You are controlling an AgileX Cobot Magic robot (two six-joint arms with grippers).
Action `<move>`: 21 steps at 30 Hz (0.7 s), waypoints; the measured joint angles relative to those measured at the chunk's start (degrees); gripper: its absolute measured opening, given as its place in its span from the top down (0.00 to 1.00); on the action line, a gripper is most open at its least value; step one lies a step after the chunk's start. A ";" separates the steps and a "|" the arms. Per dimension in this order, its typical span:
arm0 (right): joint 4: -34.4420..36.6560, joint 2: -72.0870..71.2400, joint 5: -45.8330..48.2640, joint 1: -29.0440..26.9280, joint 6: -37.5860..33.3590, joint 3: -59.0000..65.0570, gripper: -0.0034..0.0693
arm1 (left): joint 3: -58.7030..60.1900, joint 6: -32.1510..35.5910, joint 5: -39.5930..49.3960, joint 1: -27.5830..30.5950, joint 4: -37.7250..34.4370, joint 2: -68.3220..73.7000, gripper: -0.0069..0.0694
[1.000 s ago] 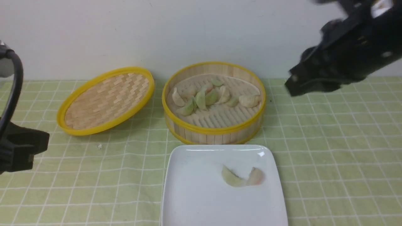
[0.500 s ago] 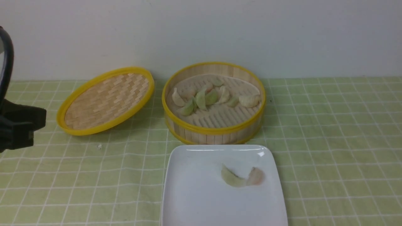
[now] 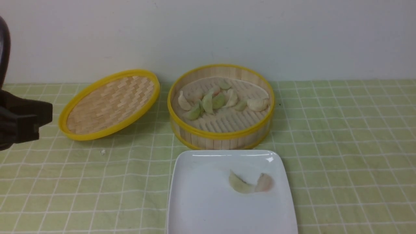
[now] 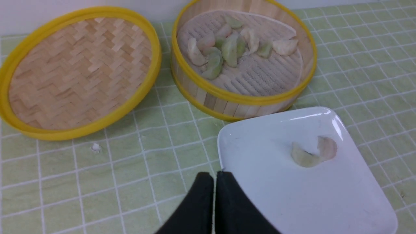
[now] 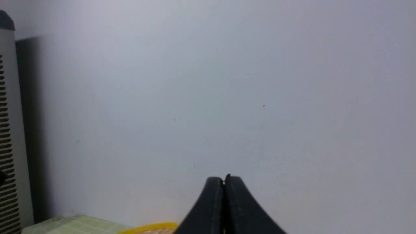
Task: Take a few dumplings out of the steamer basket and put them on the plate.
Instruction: Use the right arm to put the dumpling into the plate
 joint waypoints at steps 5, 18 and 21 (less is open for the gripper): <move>-0.18 0.43 0.01 0.00 0.16 0.13 0.97 | 0.00 1.71 0.20 0.00 0.50 -1.38 0.92; -0.20 0.43 0.01 0.00 0.23 0.13 0.97 | 11.51 1.82 -11.54 0.00 0.98 -23.04 0.92; -0.20 0.43 0.01 0.00 0.23 0.13 0.97 | 12.38 1.82 -9.00 0.00 0.98 -27.78 0.92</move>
